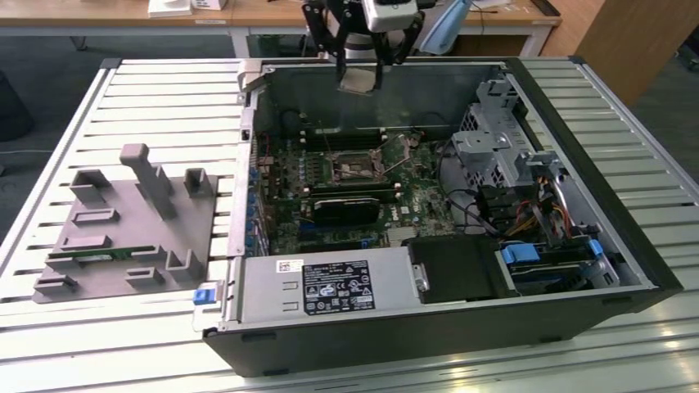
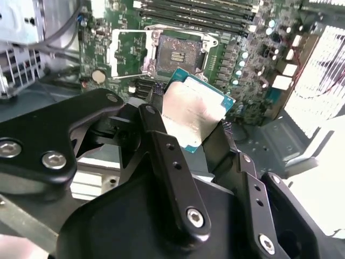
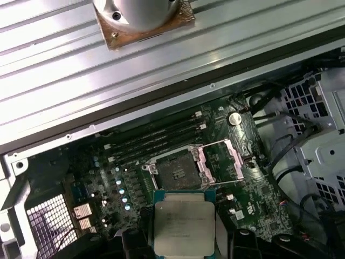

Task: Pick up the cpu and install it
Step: 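Place the cpu into insertion slot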

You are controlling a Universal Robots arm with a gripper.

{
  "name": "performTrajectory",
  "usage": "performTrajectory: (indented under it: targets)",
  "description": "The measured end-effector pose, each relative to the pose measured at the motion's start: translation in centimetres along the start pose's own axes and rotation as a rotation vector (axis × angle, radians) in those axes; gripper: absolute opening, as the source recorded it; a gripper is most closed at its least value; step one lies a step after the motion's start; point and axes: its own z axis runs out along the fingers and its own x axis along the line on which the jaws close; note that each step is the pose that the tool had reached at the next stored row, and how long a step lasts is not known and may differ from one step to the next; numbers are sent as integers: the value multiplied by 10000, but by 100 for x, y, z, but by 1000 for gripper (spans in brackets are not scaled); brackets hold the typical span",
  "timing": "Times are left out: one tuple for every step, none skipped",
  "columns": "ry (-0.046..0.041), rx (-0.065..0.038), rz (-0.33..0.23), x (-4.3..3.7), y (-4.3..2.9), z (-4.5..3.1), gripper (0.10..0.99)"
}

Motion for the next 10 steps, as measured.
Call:
performTrajectory:
  targets:
    - [-13,3,209,0,0,7,541]
    - [-24,6,375,0,-1,11,541]
    - [-34,9,537,0,-1,15,541]
    - [-46,11,712,0,-1,20,541]
    - [-57,13,889,0,-1,24,541]
    - [-68,16,1069,0,-2,28,541]
    - [-81,19,1265,0,-2,32,541]
    - [-92,22,1444,0,-2,36,541]
    - [-103,25,1624,1,-2,39,541]
    - [-114,27,1791,0,-3,42,541]
